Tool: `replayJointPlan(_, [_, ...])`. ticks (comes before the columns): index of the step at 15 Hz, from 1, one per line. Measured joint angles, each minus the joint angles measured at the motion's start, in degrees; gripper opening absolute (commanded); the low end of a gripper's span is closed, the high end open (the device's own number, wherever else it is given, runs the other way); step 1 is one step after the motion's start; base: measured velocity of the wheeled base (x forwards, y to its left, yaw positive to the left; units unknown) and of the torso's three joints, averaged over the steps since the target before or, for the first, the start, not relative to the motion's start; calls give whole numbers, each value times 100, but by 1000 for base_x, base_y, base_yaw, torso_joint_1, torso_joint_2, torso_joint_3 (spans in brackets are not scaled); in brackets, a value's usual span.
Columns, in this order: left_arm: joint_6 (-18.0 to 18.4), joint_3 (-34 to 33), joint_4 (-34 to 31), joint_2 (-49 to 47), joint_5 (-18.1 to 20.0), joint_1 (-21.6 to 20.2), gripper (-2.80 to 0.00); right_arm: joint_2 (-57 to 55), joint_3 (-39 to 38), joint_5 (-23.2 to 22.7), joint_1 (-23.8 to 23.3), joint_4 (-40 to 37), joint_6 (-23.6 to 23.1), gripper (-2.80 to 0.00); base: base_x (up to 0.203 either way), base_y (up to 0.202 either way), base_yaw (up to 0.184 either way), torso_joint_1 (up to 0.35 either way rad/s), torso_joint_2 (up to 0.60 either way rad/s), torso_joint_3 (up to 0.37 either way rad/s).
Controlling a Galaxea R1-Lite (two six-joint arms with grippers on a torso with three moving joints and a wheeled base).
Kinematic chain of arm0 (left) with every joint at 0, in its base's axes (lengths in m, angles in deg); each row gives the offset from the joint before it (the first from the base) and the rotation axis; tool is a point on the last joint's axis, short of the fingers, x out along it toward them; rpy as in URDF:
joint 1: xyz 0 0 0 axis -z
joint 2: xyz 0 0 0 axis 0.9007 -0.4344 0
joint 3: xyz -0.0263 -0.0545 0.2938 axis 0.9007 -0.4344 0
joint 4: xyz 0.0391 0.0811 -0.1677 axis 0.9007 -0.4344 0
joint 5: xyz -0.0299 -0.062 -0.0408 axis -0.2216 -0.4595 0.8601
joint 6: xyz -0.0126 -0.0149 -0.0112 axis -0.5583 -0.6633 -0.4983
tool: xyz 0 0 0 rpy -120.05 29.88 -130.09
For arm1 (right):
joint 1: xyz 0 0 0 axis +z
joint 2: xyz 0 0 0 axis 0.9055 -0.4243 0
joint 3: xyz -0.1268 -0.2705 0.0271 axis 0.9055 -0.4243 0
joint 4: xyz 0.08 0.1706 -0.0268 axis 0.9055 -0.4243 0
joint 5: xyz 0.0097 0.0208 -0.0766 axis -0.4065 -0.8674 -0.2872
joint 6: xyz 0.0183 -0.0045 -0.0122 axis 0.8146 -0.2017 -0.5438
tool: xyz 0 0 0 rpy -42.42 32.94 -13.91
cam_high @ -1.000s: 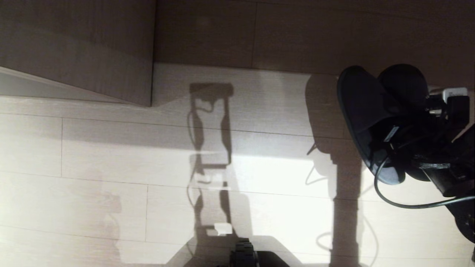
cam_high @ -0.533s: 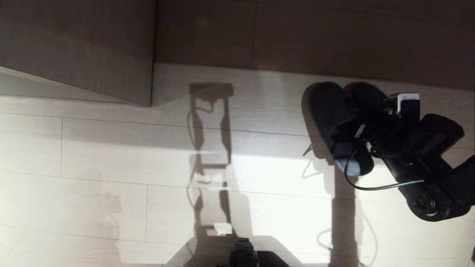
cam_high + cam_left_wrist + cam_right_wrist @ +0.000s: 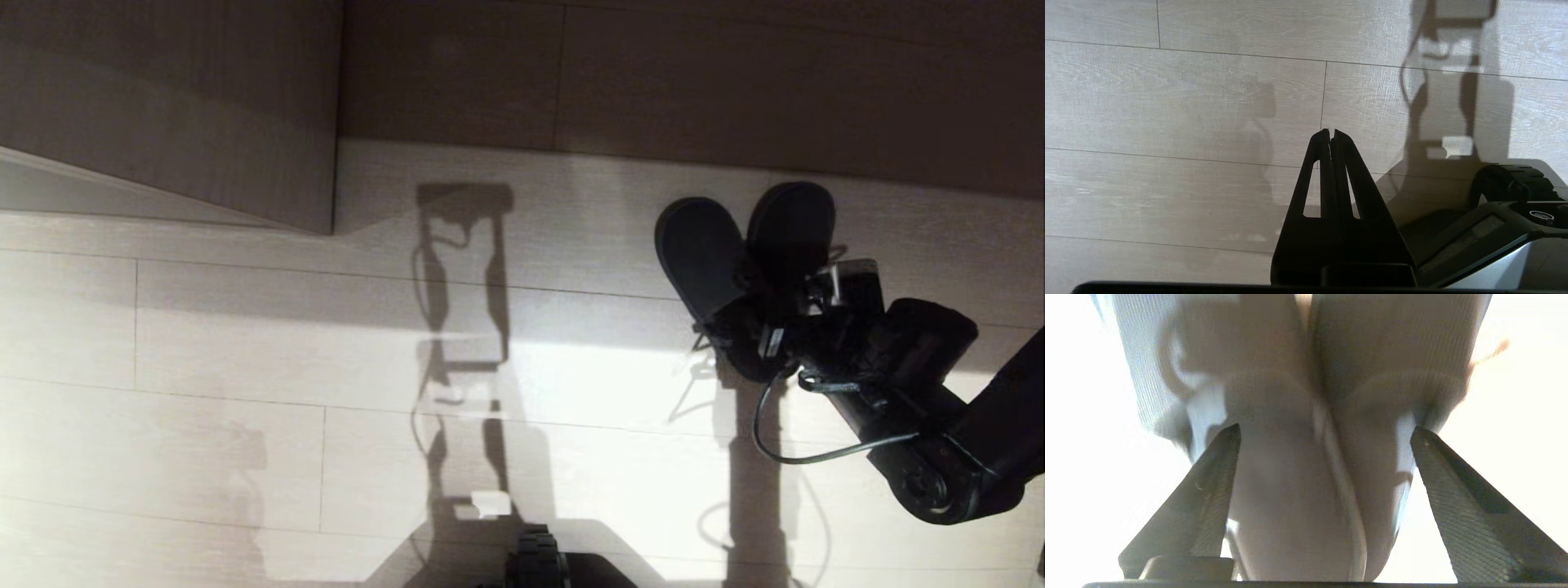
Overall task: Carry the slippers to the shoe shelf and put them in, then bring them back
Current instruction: Place the slippers on the floor
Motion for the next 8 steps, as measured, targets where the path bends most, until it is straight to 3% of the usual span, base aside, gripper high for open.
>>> replayJointPlan(8, [2,0,-2,0,1,2,-280,187,-871,-40,13,12,-8,0,0,0,0,0,0,0])
